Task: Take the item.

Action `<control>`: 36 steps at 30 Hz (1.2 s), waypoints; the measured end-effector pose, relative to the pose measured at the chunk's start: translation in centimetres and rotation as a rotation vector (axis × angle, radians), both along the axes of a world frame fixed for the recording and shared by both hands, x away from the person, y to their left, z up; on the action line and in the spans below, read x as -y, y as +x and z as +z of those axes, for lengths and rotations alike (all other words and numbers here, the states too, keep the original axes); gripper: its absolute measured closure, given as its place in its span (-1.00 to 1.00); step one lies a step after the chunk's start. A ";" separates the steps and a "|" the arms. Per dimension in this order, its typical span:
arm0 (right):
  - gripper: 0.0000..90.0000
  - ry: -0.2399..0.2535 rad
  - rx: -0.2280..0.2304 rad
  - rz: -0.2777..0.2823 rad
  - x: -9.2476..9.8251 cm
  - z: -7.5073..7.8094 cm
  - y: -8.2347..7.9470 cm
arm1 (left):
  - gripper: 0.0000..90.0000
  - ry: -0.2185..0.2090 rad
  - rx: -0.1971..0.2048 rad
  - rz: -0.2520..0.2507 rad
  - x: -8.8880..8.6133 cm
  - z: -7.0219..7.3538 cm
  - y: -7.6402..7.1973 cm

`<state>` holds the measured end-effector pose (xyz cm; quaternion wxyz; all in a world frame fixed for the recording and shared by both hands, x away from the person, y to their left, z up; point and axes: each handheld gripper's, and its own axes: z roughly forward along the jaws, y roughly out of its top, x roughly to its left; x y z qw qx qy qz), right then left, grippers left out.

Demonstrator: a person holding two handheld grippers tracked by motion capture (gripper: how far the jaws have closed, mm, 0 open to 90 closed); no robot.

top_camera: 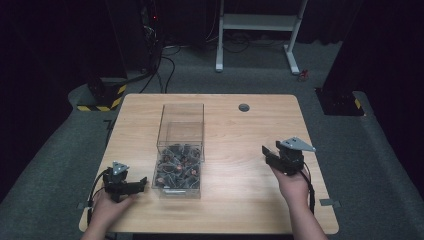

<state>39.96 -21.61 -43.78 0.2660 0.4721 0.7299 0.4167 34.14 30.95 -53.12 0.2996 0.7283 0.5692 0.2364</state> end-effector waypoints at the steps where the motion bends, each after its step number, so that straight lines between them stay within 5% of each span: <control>1: -0.12 -0.003 0.004 0.008 -0.2 0.0 -0.1 | -1.00 0.000 0.000 0.000 0.0 0.0 0.0; 20: -0.43 0.007 -0.029 0.086 -3.6 -2.4 -3.2 | -1.00 0.000 0.000 0.000 0.0 0.0 0.0; 36: -0.46 -0.060 -0.177 0.088 -5.1 -8.3 -4.9 | -1.00 0.002 -0.002 -0.002 0.0 0.0 0.0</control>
